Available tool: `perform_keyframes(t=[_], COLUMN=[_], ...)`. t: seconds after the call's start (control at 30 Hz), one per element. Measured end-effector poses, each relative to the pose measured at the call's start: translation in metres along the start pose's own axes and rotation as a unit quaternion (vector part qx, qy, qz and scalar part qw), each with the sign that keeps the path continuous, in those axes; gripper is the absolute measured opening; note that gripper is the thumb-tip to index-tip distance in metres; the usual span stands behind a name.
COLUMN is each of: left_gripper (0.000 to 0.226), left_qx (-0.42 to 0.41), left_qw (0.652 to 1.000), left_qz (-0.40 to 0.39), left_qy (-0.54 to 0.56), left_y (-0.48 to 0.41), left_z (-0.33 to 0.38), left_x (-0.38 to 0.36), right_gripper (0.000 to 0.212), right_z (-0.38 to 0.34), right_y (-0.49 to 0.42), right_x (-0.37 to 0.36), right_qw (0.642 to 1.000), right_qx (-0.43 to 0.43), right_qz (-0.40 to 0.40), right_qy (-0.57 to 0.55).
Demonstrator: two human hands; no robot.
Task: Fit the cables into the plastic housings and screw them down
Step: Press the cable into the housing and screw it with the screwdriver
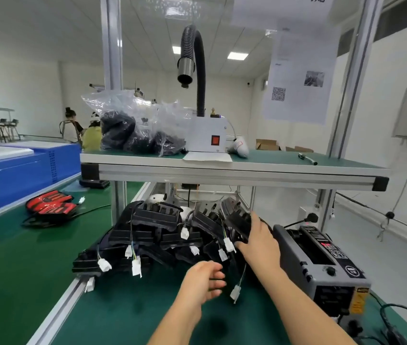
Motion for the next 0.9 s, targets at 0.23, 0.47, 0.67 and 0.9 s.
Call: perform_keyframes(t=[0.23, 0.47, 0.67, 0.9], left_gripper=[0.019, 0.021, 0.035, 0.029], left_qx=[0.041, -0.048, -0.026, 0.007], left_qw=[0.999, 0.997, 0.998, 0.995], left_qz=[-0.018, -0.045, -0.059, -0.063], left_qy=[-0.023, -0.034, -0.025, -0.077], left_y=[-0.014, -0.034, -0.046, -0.037], left_z=[-0.004, 0.066, 0.097, 0.063], left_x=[-0.003, -0.003, 0.009, 0.03], right_gripper=[0.069, 0.056, 0.064, 0.092], right_z=[-0.006, -0.016, -0.035, -0.047], right_y=[-0.025, -0.033, 0.018, 0.115], right_x=[-0.014, 0.018, 0.054, 0.047], right_qw=[1.0, 0.994, 0.977, 0.956], right_qx=[0.004, 0.071, 0.158, 0.263], right_qz=[0.005, 0.057, 0.106, 0.07], right_qy=[-0.006, -0.066, -0.099, -0.107])
Point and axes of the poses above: each hand's wrist, its own y-axis away from the middle knuckle, its own x-axis out of the back of the hand, z = x × y, the point moved 7 cm from there along -y, towards the middle knuckle, and after that the axes turned 3 degrees about -x, right-handed, at the moved point
